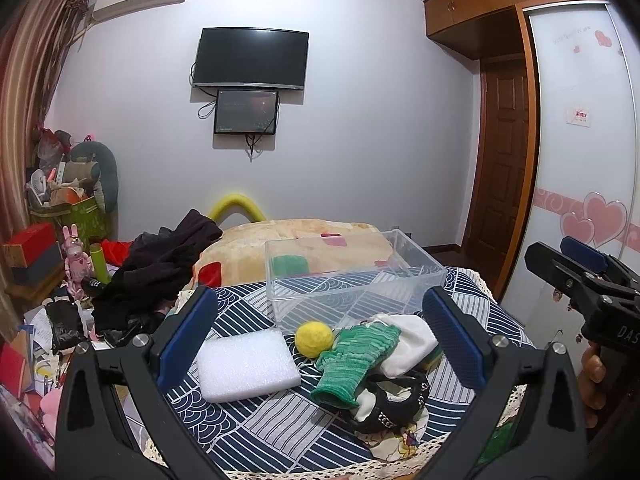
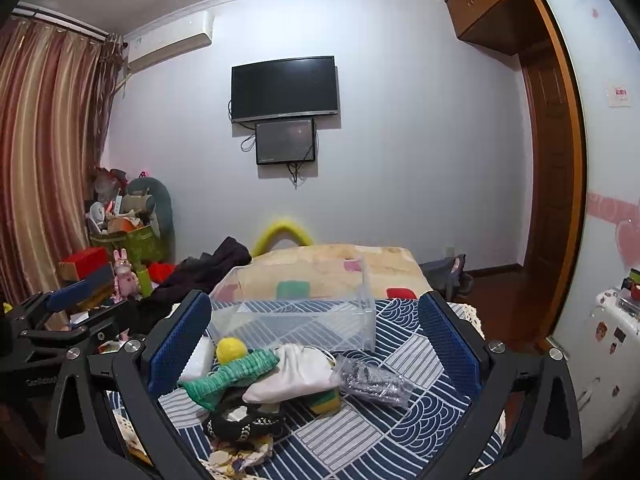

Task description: Organize soft objects

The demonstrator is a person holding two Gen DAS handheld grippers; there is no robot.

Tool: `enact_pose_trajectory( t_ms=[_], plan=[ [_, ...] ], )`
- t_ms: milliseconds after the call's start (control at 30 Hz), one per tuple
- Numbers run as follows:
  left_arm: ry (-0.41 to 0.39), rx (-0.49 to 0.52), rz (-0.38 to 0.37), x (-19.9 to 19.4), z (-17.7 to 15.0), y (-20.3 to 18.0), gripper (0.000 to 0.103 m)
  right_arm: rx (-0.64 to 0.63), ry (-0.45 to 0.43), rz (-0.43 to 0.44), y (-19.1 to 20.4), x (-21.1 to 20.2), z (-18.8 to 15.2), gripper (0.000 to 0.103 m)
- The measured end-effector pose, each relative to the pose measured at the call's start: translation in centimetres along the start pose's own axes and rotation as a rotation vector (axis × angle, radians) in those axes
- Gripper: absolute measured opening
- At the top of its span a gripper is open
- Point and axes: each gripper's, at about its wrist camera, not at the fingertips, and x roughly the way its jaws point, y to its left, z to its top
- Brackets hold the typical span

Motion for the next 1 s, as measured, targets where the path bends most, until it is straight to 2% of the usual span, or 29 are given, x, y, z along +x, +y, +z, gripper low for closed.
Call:
enact_pose_trajectory(
  t_ms=[1000],
  plan=[
    [-0.017,0.011,-0.003,-0.41,0.11,-0.32,0.103,-0.003,-0.010,0.014,0.32,-0.18,-0.14,0.103]
  ],
)
